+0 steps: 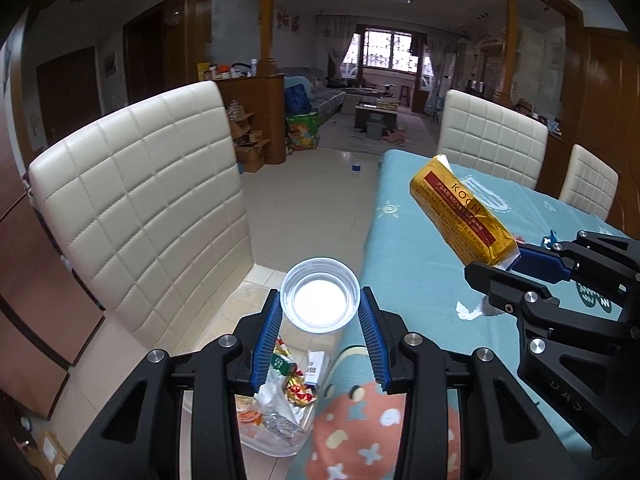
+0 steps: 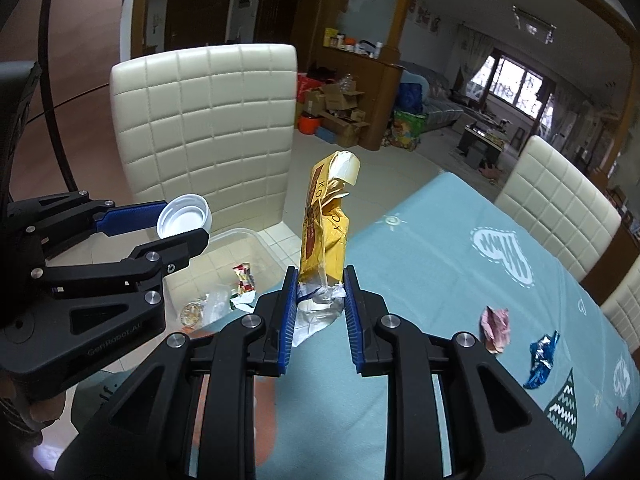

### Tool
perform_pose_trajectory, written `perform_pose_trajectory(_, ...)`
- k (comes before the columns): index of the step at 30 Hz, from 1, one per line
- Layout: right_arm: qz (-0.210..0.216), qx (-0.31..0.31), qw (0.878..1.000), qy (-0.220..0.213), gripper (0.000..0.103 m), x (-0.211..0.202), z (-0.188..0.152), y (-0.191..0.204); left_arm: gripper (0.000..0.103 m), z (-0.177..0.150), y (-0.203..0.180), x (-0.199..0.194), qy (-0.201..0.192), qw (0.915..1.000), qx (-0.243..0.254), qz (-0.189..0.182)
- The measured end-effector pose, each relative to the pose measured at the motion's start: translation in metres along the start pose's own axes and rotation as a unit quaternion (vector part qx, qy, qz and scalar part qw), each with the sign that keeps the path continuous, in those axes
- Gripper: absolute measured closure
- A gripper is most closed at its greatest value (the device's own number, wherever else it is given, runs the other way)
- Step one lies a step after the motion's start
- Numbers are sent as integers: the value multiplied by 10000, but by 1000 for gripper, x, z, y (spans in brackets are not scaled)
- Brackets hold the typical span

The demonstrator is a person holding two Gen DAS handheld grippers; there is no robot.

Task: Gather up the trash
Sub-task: 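Carry the cap and yellow wrapper over the clear bin and release both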

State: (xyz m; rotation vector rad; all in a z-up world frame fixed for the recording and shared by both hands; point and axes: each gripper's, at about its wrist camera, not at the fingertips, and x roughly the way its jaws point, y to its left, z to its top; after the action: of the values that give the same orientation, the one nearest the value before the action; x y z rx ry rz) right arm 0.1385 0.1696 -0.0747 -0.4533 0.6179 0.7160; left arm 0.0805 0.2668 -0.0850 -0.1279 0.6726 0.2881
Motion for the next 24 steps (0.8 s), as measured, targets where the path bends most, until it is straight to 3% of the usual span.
perform_pose_trajectory(16, 321, -320, 9990, -64, 80, 25, 20, 33, 64, -7, 36, 11, 78, 9995, -204, 241)
perform_pose_trajectory(24, 268, -351, 9990, 15, 79, 43, 26, 40, 64, -10, 46, 27, 215, 9991, -274, 261)
